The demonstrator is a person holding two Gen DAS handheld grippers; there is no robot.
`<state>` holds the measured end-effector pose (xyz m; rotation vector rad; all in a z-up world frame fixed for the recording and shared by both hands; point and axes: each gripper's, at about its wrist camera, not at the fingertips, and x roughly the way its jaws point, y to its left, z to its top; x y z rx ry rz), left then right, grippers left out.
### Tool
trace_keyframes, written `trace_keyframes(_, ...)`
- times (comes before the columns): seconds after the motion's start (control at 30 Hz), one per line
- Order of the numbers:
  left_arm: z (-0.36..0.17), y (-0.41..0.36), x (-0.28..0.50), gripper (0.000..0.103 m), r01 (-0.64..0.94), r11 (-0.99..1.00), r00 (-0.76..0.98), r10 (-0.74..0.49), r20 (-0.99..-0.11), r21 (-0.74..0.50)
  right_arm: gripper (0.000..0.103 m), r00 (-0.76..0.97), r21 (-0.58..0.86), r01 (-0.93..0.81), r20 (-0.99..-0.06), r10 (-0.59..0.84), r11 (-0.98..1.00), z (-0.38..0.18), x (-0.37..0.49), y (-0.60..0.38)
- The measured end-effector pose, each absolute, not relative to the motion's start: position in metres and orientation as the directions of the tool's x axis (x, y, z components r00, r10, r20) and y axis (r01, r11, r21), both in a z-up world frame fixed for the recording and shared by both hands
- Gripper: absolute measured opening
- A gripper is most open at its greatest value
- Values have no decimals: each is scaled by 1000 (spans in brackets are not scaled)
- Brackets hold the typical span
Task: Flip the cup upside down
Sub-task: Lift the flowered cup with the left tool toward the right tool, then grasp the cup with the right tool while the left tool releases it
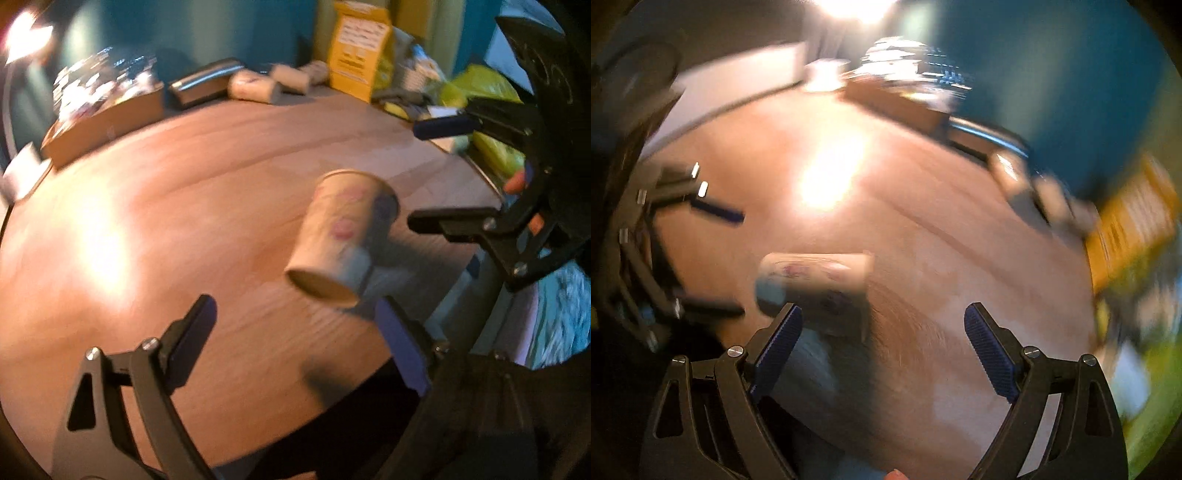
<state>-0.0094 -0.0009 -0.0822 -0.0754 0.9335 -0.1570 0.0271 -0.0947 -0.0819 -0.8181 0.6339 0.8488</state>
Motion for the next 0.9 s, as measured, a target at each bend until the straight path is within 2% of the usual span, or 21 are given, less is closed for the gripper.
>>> trace_keyframes(0.17,-91,28,-39,89,-9,970,610,-188,-770,-243,91,507,-557,-824,-807,304,-105,-112,0,-53)
trace_keyframes(0.23,-95,39,-51,89,-43,959,617,-196,-762,-281,91,538,-595,-739,-804,255,-317,-134,-12,-49)
trace_keyframes(0.33,-100,49,-61,89,-75,948,622,-199,-758,-310,91,539,-564,-673,-817,204,-479,-151,-19,-42)
trace_keyframes(0.57,-104,68,-75,89,-95,931,639,-214,-739,-352,89,496,-455,-666,-862,105,-591,-165,-25,-17)
trace_keyframes(0.73,-109,76,-81,89,-102,924,642,-222,-734,-369,72,480,-391,-681,-877,26,-619,-173,-20,-6)
trace_keyframes(0.77,-109,76,-81,89,-103,923,643,-223,-733,-371,61,478,-385,-684,-878,17,-620,-175,-18,-6)
trace_keyframes(0.9,-110,78,-79,89,-107,921,644,-223,-732,-375,61,476,-389,-700,-879,14,-599,-174,-14,1)
